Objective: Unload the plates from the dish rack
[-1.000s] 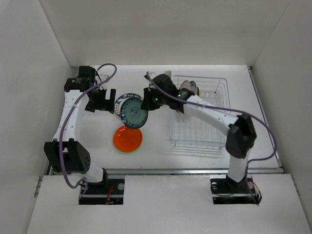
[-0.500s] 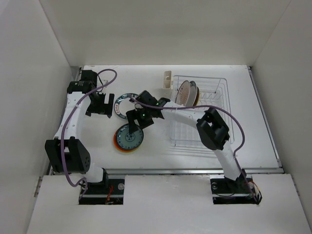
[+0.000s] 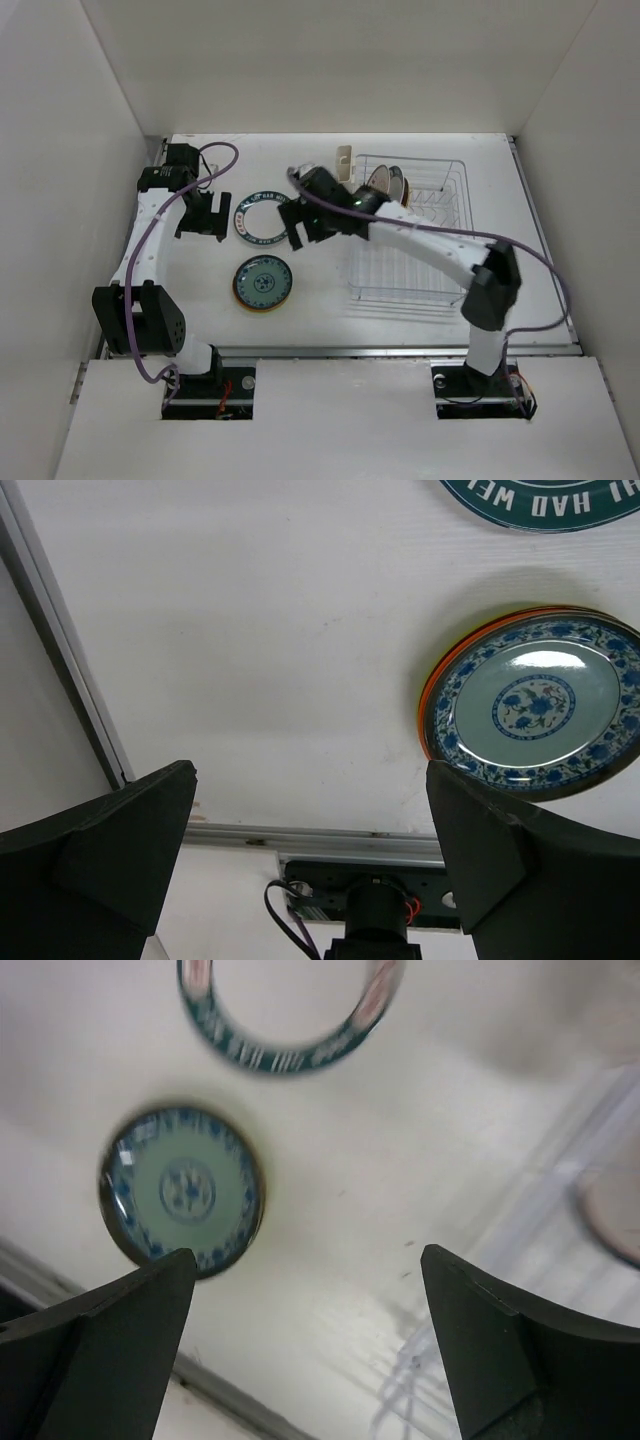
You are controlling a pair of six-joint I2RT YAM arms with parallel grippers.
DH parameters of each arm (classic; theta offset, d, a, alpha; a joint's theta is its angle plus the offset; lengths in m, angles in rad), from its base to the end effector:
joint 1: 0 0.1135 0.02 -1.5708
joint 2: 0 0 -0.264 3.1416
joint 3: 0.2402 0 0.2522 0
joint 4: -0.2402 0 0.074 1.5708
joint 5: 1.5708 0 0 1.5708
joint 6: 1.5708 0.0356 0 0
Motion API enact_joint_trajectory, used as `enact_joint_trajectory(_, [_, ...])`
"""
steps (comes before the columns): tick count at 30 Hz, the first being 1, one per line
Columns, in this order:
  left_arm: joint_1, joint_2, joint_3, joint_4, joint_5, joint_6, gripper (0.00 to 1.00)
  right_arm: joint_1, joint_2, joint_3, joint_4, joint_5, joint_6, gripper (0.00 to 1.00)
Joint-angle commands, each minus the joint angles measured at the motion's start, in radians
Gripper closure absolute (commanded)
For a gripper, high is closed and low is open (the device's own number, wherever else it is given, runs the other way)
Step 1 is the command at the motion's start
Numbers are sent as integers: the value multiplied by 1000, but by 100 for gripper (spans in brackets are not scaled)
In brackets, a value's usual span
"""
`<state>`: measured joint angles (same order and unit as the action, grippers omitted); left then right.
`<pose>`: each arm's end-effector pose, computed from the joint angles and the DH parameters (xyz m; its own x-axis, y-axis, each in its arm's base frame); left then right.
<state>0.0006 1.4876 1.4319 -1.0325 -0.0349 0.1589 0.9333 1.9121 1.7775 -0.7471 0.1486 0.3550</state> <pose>0.2968 0.0014 0.3258 -0.8773 0.1576 -0.4533 0.1236 0.9869 0.1039 0.2593 0.3413 0.3046 -0.6875 -0.3506 -0.6359 -0.5330 0.8384 0.1139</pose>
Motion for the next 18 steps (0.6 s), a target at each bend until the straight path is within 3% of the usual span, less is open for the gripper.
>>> enact_joint_trajectory(1, [2, -21, 5, 2, -42, -18, 0, -164, -212, -9, 18, 147, 74, 0])
enact_joint_trajectory(3, [2, -21, 15, 2, -42, -18, 0, -252, -266, -41, 8, 195, 105, 2])
enact_joint_trajectory(4, [2, -21, 15, 2, -52, -28, 0, -295, -275, -50, 8, 215, 131, 11])
enact_joint_trajectory(8, [2, -12, 15, 2, -62, -28, 0, -489, -253, -50, -40, 269, 153, 27])
enact_joint_trajectory(12, [2, -12, 15, 2, -72, -28, 0, -562, -196, -41, -40, 233, 153, 40])
enact_joint_trajectory(13, [2, -12, 15, 2, -83, -38, 0, -573, -177, -41, -29, 246, 153, 45])
enact_joint_trajectory(14, [2, -12, 15, 2, -83, -38, 0, -583, -168, -41, -29, 255, 177, 58])
enact_joint_trajectory(18, [2, -23, -4, 2, -103, -38, 0, -630, -157, -76, -3, 240, 211, 61])
